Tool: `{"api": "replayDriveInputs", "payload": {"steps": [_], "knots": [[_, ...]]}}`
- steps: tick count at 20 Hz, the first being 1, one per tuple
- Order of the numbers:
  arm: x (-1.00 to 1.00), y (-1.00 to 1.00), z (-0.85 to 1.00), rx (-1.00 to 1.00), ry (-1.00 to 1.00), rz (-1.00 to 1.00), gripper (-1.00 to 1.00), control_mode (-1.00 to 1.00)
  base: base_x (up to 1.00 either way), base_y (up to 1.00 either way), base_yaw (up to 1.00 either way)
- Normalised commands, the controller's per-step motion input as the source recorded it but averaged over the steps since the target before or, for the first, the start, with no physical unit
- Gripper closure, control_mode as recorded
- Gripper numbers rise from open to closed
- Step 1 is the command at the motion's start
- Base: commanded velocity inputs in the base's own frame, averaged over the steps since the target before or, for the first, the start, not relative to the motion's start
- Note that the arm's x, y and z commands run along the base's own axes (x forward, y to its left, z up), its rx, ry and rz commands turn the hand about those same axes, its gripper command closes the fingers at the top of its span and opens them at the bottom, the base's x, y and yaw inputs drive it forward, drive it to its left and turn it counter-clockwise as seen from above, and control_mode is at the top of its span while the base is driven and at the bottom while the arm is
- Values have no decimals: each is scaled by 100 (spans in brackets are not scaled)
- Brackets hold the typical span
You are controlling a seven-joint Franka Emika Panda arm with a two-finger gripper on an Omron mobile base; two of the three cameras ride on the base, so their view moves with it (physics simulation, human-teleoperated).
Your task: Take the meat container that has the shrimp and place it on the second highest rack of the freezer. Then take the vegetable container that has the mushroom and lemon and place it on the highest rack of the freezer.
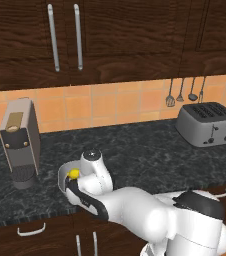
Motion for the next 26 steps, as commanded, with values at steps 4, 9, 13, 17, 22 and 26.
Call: {"api": "replayDriveInputs", "payload": {"steps": [4, 9, 13, 17, 22, 26], "knots": [[5, 0, -46, 0, 0, 0, -100, -100, 0, 0, 0], [0, 0, -26, 0, -1, 0, -100, -100, 0, 0, 0], [0, 0, 0, 0, 0, 0, -100, -100, 0, 0, 0], [0, 0, 0, 0, 0, 0, 100, -100, 0, 0, 0], [0, 0, 0, 0, 0, 0, 100, -100, 0, 0, 0], [0, -1, 3, 1, 0, 0, 100, -100, 0, 0, 0]]}}
